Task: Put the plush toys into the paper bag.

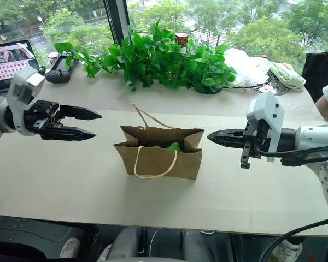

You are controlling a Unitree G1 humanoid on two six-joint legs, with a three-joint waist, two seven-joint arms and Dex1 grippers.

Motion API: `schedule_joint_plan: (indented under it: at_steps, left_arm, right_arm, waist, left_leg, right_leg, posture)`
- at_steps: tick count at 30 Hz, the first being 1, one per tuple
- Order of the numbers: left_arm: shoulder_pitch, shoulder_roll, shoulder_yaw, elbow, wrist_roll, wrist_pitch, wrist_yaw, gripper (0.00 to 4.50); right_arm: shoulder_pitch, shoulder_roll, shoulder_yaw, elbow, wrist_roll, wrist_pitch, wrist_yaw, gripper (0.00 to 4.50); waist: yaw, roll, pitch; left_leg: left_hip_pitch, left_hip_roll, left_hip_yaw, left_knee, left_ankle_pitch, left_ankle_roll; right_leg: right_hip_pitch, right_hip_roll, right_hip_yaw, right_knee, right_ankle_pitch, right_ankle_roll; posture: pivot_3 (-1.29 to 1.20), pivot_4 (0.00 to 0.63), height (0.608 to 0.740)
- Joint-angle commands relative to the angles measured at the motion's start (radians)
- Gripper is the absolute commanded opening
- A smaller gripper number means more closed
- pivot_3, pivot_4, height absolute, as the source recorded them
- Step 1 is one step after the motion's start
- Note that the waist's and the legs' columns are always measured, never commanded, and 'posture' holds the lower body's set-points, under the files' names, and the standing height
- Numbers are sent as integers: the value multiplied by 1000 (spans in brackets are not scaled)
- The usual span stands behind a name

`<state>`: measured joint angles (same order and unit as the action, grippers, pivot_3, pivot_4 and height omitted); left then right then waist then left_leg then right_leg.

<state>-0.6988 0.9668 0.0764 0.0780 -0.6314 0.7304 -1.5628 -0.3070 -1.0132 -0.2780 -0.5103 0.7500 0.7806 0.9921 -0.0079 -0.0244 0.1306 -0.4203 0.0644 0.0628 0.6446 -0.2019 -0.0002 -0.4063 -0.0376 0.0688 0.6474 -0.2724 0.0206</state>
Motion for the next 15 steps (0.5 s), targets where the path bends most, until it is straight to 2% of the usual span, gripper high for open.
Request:
schedule_joint_plan:
  at_steps: [1, 15]
  left_arm:
    - [6, 0, 33, -26, -27, -8, 10, 3527]
    - [-7, -23, 25, 2, -11, -63, 15, 3527]
  right_arm:
    - [-27, -20, -31, -12, 24, 4, -4, 0]
    - [-32, -17, -6, -2, 21, -5, -15, 0]
  waist:
    - [-1, 0, 0]
    - [-4, 0, 0]
  left_leg:
    - [0, 0, 0, 0, 0, 0]
    - [0, 0, 0, 0, 0, 0]
  right_leg:
    - [0, 0, 0, 0, 0, 0]
    - [0, 0, 0, 1, 0, -1]
  posture:
    - [0, 150, 713]
    - [0, 150, 713]
